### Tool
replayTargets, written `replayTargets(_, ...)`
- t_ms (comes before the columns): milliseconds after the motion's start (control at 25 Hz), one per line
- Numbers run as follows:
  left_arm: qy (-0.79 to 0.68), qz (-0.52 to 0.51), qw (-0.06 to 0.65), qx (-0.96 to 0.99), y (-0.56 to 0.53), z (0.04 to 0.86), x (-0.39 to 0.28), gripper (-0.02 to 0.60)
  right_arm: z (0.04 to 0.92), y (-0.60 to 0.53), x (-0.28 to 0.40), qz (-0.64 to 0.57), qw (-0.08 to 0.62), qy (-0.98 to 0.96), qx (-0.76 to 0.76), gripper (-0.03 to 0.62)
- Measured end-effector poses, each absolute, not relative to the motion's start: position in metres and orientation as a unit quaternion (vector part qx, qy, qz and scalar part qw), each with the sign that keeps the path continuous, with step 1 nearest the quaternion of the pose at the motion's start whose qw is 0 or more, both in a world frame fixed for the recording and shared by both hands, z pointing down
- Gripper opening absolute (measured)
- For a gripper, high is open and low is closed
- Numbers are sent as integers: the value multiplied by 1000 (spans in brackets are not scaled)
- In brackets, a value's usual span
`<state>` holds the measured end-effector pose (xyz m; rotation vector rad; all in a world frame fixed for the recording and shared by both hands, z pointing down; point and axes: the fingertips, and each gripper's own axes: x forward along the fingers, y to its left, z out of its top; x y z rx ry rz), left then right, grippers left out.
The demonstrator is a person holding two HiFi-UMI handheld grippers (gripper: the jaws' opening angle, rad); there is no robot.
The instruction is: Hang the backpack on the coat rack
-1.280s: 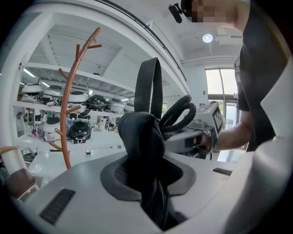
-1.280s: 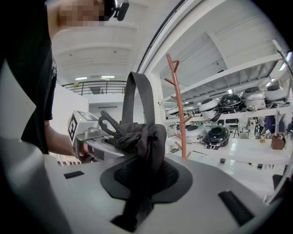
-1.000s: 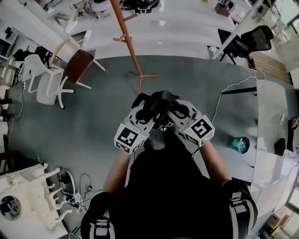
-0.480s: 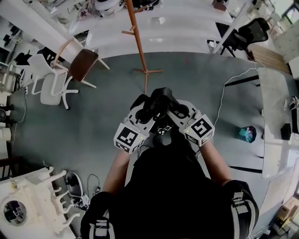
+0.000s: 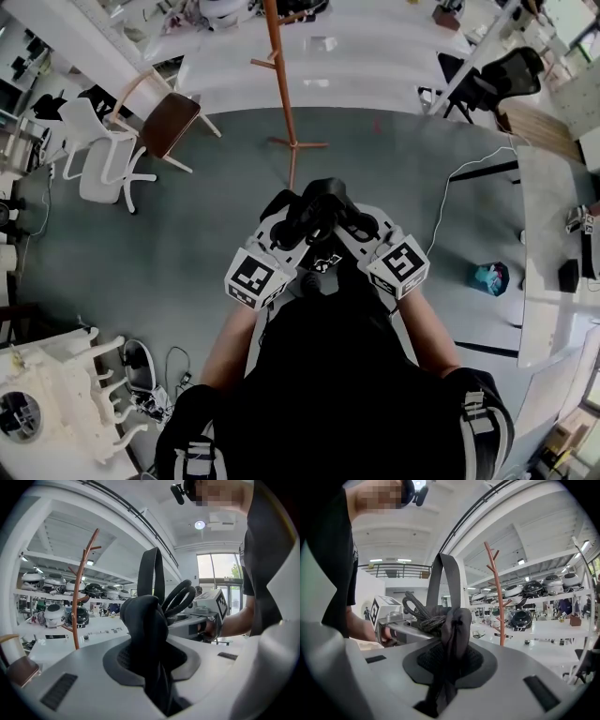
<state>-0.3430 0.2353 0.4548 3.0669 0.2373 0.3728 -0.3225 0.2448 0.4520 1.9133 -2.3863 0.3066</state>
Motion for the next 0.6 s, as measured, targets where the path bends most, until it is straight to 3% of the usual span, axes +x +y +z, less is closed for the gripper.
replayTargets(600,6,117,38,992,194,446,-211,97,443,200,-190,95,45,-816,569,80)
